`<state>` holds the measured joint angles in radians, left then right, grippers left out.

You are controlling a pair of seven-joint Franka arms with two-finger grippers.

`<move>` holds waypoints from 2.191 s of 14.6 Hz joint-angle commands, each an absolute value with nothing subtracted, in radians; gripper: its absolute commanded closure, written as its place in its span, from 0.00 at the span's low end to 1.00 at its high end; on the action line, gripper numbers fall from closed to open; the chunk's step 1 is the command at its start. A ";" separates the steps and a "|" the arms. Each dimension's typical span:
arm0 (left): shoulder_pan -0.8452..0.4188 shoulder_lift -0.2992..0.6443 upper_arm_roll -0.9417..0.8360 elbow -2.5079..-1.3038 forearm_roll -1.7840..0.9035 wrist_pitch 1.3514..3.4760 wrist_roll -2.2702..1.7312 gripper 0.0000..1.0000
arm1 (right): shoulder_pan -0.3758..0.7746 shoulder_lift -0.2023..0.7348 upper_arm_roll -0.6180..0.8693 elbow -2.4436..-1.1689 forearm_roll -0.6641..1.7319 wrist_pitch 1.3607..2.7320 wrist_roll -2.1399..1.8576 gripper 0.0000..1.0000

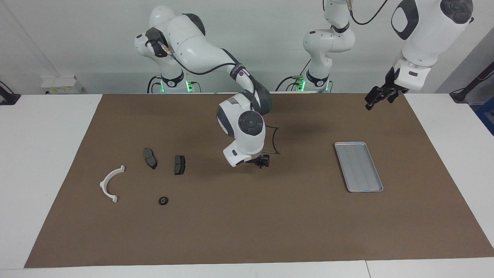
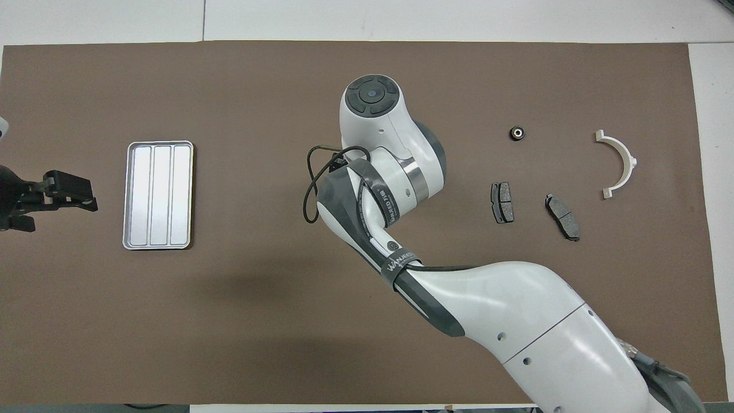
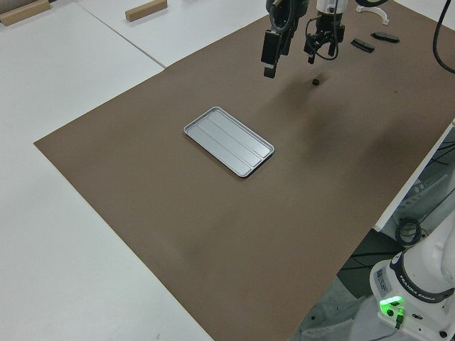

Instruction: Place bearing gear from tray to pile

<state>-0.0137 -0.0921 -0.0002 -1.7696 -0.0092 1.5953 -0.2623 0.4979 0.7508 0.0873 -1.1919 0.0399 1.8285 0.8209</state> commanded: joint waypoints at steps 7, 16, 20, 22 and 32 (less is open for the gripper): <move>0.035 -0.040 -0.031 -1.726 -0.034 1.614 -0.213 0.00 | 0.537 0.808 0.077 -1.186 0.054 1.913 0.864 0.01; 0.020 -0.055 -0.020 -1.756 -0.035 1.572 -0.195 0.00 | 0.541 0.839 0.087 -1.190 0.072 1.911 0.867 0.07; 0.008 -0.052 -0.015 -1.749 -0.034 1.580 -0.193 0.00 | 0.552 0.842 0.089 -1.190 0.080 1.911 0.887 0.12; 0.006 -0.052 -0.021 -1.749 -0.034 1.580 -0.195 0.00 | 0.552 0.841 0.089 -1.189 0.097 1.905 0.882 0.12; 0.008 -0.054 -0.023 -1.698 -0.034 1.585 -0.178 0.00 | 0.548 0.857 0.092 -1.189 0.101 1.905 0.842 0.41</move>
